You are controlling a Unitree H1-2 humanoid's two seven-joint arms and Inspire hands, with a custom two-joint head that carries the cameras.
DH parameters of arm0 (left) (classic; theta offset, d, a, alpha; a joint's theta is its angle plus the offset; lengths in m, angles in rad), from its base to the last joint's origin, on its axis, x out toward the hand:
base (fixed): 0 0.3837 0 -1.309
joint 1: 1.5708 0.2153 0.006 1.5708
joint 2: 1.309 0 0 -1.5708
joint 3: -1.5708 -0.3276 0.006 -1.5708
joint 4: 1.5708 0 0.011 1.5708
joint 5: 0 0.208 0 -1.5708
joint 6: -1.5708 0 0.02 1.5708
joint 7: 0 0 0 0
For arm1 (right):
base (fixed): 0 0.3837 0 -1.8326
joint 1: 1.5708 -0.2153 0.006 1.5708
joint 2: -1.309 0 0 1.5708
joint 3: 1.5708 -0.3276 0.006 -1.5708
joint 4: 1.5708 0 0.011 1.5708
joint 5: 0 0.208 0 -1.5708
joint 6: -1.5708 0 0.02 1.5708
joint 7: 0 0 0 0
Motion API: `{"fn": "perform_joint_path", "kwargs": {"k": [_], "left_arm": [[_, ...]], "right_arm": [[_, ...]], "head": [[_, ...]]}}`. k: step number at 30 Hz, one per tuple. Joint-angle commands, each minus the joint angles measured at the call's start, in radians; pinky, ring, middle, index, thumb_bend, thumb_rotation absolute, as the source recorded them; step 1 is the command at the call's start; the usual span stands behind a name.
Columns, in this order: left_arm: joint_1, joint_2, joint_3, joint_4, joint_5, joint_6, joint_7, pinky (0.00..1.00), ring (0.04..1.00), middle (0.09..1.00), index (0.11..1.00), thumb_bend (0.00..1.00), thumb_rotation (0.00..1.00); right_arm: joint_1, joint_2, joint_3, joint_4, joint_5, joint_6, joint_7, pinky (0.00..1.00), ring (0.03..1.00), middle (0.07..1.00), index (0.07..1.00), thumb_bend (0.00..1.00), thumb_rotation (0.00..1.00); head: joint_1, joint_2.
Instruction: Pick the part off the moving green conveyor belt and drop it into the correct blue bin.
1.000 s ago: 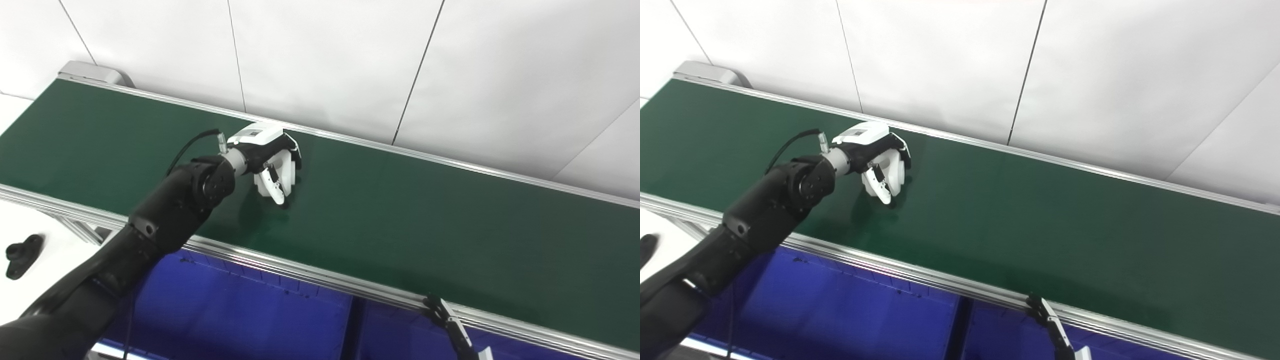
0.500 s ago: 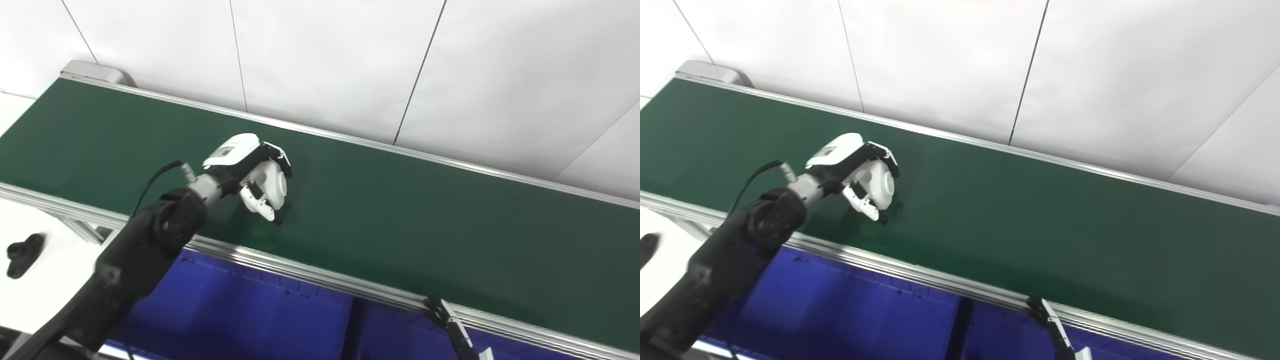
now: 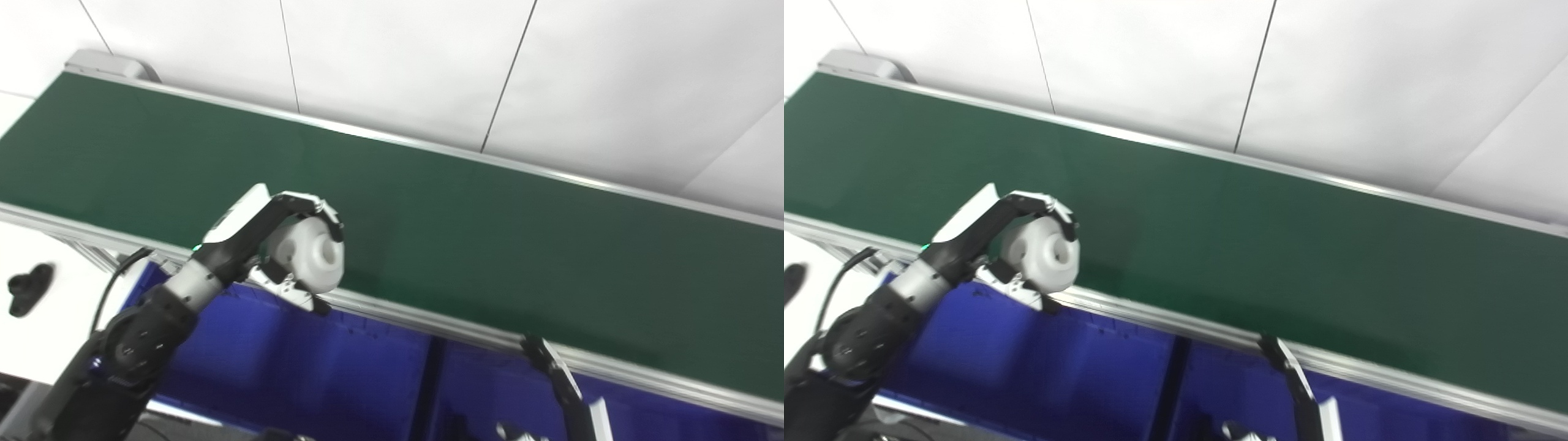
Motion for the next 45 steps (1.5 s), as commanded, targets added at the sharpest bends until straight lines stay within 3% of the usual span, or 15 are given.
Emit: {"fn": "perform_joint_path", "kwargs": {"k": [1,8,15,20,23,25,27,28,29,30,31,33,36,40,45], "left_arm": [[0.028,-0.005,0.007,-0.034,0.002,-0.063,0.015,0.46,0.468,0.537,0.440,0.50,0.00],[0.127,-0.052,-0.057,0.018,0.005,-0.160,0.002,0.49,0.488,0.527,0.439,0.50,0.00],[0.161,-0.038,-0.098,0.097,0.041,-0.227,-0.023,0.52,0.517,0.525,0.435,0.49,0.00],[0.135,-0.033,-0.148,0.154,0.088,-0.222,-0.056,0.51,0.482,0.531,0.456,0.50,0.00],[0.099,-0.017,-0.180,0.148,0.154,-0.175,-0.104,0.54,0.472,0.532,0.470,0.50,0.00],[0.084,-0.010,-0.194,0.137,0.191,-0.145,-0.131,0.56,0.598,0.531,0.475,0.51,0.00],[0.071,-0.004,-0.211,0.111,0.266,-0.085,-0.172,0.59,0.662,0.670,0.494,0.50,0.05],[0.063,-0.002,-0.223,0.090,0.333,-0.037,-0.202,0.69,0.739,0.748,0.659,0.51,0.28],[0.056,-0.002,-0.235,0.070,0.404,0.007,-0.227,0.76,0.792,0.801,0.750,0.53,0.45],[0.048,-0.004,-0.249,0.051,0.472,0.054,-0.259,0.79,0.811,0.820,0.779,0.54,0.52],[0.038,-0.009,-0.263,0.036,0.525,0.097,-0.293,0.85,0.856,0.866,0.839,0.56,0.69],[0.020,-0.021,-0.285,0.015,0.602,0.167,-0.350,0.90,0.898,0.909,0.893,0.60,0.83],[-0.001,-0.038,-0.306,0.024,0.677,0.228,-0.389,0.94,0.946,0.959,0.934,0.69,0.95],[0.007,-0.053,-0.309,0.017,0.735,0.276,-0.386,0.99,0.984,0.998,0.965,0.79,1.00],[0.053,-0.066,-0.258,0.005,0.633,0.245,-0.298,0.97,0.975,1.000,0.962,0.82,0.97]], "right_arm": [[0.012,0.016,-0.023,-0.042,-0.004,-0.047,0.030,0.81,0.828,0.838,0.872,0.82,0.71],[0.043,0.064,-0.109,-0.086,-0.024,-0.047,0.119,0.78,0.824,0.839,0.874,0.82,0.72],[0.054,0.099,-0.178,-0.105,-0.003,-0.045,0.215,0.76,0.815,0.843,0.874,0.82,0.73],[0.065,0.132,-0.232,-0.115,-0.014,-0.039,0.266,0.76,0.806,0.833,0.872,0.84,0.74],[0.062,0.147,-0.253,-0.108,-0.012,-0.044,0.288,0.77,0.802,0.832,0.871,0.83,0.74],[0.061,0.154,-0.263,-0.105,-0.010,-0.045,0.301,0.77,0.800,0.836,0.872,0.82,0.74],[0.059,0.161,-0.271,-0.103,-0.008,-0.045,0.311,0.77,0.801,0.840,0.874,0.82,0.74],[0.057,0.164,-0.275,-0.099,-0.008,-0.046,0.314,0.77,0.799,0.845,0.874,0.82,0.73],[0.055,0.167,-0.278,-0.096,-0.009,-0.046,0.315,0.77,0.802,0.846,0.874,0.82,0.73],[0.053,0.170,-0.280,-0.093,-0.010,-0.046,0.315,0.77,0.803,0.846,0.874,0.82,0.73],[0.051,0.174,-0.282,-0.089,-0.013,-0.046,0.316,0.77,0.804,0.845,0.874,0.82,0.73],[0.047,0.176,-0.282,-0.082,-0.020,-0.047,0.313,0.76,0.804,0.843,0.874,0.81,0.73],[0.044,0.181,-0.278,-0.076,-0.018,-0.047,0.315,0.77,0.809,0.841,0.875,0.82,0.73],[0.051,0.184,-0.271,-0.080,-0.026,-0.047,0.302,0.77,0.813,0.838,0.873,0.82,0.73],[0.066,0.186,-0.269,-0.087,-0.053,-0.047,0.282,0.76,0.802,0.829,0.872,0.83,0.74]], "head": [[-0.011,0.011],[-0.023,0.055],[-0.007,0.080],[0.001,0.090],[0.011,0.087],[0.012,0.084],[0.015,0.084],[0.019,0.082],[0.022,0.081],[0.022,0.078],[0.022,0.075],[0.020,0.072],[0.011,0.066],[-0.005,0.057],[-0.038,0.044]]}}
